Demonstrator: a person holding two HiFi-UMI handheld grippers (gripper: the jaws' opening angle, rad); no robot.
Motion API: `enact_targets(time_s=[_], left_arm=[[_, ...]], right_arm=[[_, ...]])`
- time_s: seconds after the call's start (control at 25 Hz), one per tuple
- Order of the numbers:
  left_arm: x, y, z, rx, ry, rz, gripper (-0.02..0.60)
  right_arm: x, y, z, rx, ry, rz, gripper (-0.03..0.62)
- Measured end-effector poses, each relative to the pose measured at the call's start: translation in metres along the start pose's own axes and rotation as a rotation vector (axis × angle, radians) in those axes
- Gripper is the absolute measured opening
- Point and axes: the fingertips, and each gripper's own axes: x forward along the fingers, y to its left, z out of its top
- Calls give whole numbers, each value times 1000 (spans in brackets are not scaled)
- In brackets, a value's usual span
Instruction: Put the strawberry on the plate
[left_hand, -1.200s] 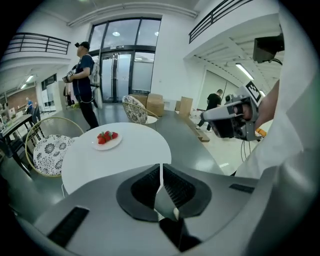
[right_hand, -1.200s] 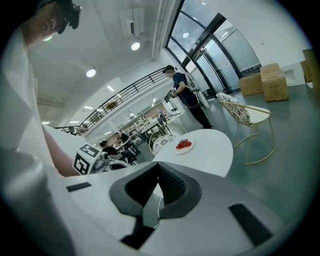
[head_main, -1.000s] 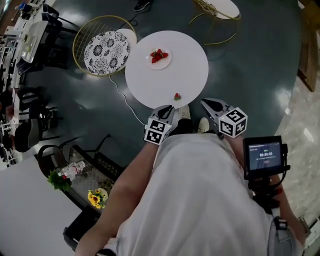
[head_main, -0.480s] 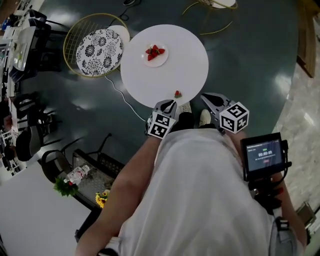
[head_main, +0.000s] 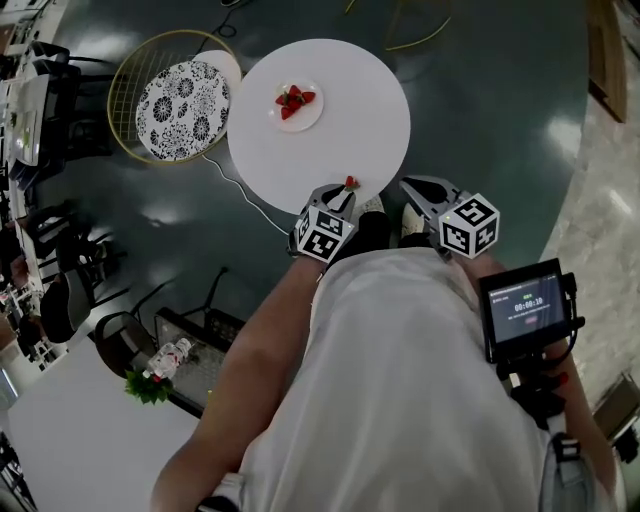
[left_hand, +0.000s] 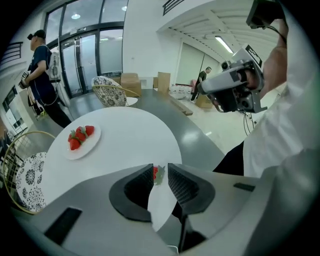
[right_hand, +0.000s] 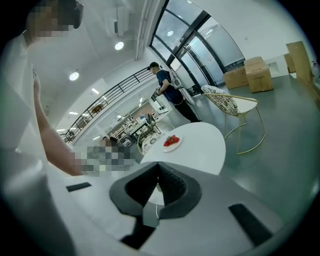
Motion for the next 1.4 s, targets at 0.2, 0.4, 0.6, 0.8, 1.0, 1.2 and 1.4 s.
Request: enact_targets(time_s=[0.2,0.4,0.6,0.8,1.0,1.2,1.4], left_arm=[[10,1,-3,41,59,-25,92],[22,1,-8,97,121,-45,110],[32,2,-9,162,169,-66,132],[39,6,-11,184,206,-51,132],[40,5,-9,170,205,-54,129],[39,7,-10,148,211,-59,118],[36,9,-9,131,202,-57,110]], right_arm=[[-3,-4,0,27,-9,-21,6],[-6,-10,0,48,-17,-46,6],[-10,-15,-3,71,-21,-73,6],[-14,-20,-7,83,-21,-87,6],[-15,-19,-7,82,-19,-94,6],[-12,-19,-4,75,-12,-89,6],[-10,-17,-5,71,-4,-83,6]])
